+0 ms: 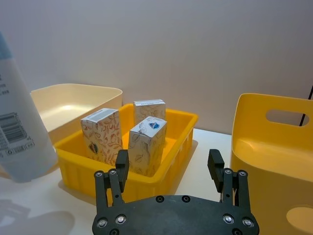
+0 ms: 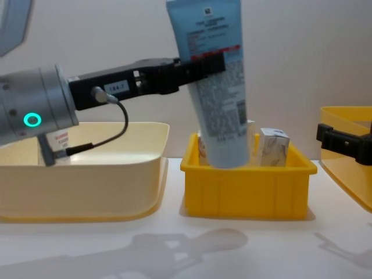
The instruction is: Bimanual collaborative sorting of washing and personal care products
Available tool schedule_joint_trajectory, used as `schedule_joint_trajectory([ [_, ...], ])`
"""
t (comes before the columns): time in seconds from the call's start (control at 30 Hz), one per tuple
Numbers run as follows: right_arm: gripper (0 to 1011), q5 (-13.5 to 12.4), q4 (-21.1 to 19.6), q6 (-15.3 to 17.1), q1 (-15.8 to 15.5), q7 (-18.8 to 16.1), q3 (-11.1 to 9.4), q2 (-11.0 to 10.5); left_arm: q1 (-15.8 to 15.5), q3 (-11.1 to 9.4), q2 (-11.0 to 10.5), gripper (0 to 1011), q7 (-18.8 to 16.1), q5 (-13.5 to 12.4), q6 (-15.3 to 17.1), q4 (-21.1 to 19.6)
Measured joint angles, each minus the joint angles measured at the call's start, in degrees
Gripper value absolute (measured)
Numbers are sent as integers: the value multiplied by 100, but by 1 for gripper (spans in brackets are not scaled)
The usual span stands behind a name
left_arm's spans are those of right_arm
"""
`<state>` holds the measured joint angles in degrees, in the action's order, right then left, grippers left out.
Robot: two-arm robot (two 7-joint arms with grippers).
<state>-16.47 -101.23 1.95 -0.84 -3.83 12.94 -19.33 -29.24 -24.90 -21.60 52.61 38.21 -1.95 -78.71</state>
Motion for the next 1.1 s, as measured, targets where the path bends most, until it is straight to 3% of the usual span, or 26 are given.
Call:
schedule_joint_trajectory([
  [0.3, 1004, -7, -10, 0, -8, -22, -8, -6, -30, -153, 20, 246, 107, -7, 22, 27],
  [0.57, 1004, -193, -105, 44, -63, -325, -75, -127, -43, -222, 27, 246, 160, -12, 32, 38],
  [1.1, 1004, -1087, -488, 445, -300, -1480, -316, -696, -52, -274, 34, 246, 197, -19, 40, 47],
])
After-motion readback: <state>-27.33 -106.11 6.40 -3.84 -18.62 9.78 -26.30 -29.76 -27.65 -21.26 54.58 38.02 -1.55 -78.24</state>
